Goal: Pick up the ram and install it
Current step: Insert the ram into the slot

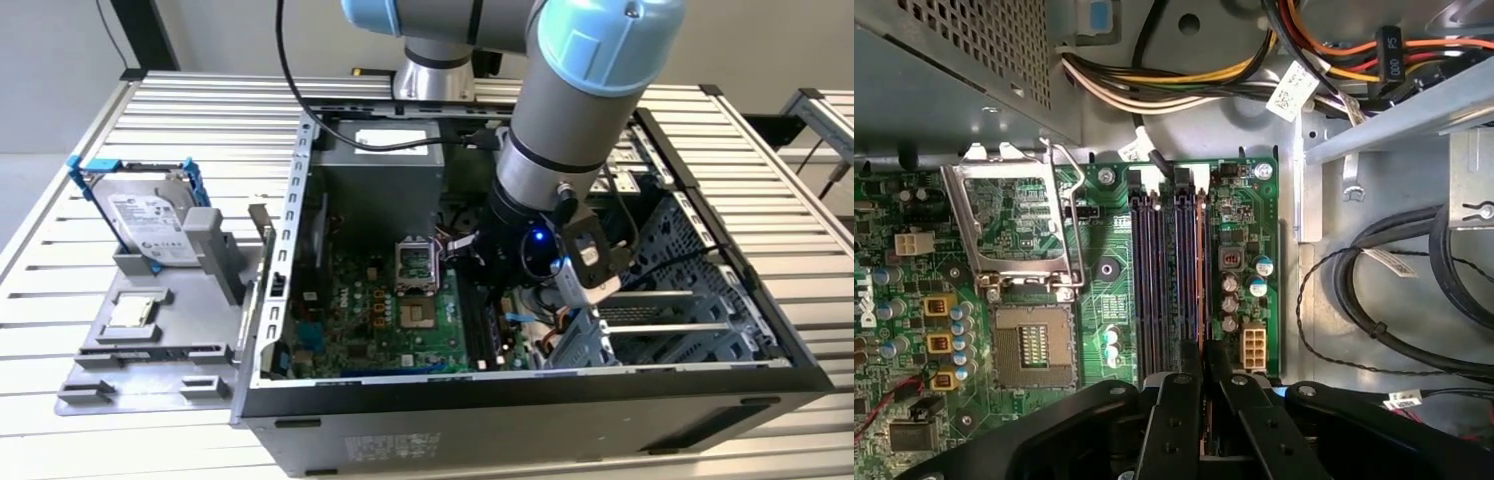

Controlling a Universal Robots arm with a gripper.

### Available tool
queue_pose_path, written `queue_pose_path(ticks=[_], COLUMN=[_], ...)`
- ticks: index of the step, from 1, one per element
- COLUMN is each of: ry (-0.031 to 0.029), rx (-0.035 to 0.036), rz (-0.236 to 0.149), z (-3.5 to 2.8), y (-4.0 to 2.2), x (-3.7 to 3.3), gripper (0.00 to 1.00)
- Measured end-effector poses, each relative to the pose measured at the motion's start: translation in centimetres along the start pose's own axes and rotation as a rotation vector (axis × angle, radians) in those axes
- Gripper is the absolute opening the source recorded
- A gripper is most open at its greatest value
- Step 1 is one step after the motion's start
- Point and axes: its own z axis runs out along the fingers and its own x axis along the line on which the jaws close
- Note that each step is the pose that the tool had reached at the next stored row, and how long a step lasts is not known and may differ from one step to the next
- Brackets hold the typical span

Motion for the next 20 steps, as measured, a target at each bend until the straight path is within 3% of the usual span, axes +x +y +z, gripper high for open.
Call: queue_pose_path(ticks=[2, 6, 12, 13, 15, 20], ry=[-0.0001, 0.0001, 0.0059, 0.0065, 0.0078, 0.008], rx=[0.0047, 0.007, 0.0041, 0.0026, 0.0043, 0.0028], rz=[0.0, 0.0, 0.0, 0.001, 0.001, 0.003], z=[0.17, 0.53, 0.64, 0.72, 0.52, -1.74], y=[0.02, 0.16, 0.21, 0.22, 0.17, 0.16], x=[0.0, -0.01, 0.0, 0.01, -0.01, 0.07], gripper=[0.0, 0.0, 0.0, 1.0, 1.0, 1.0])
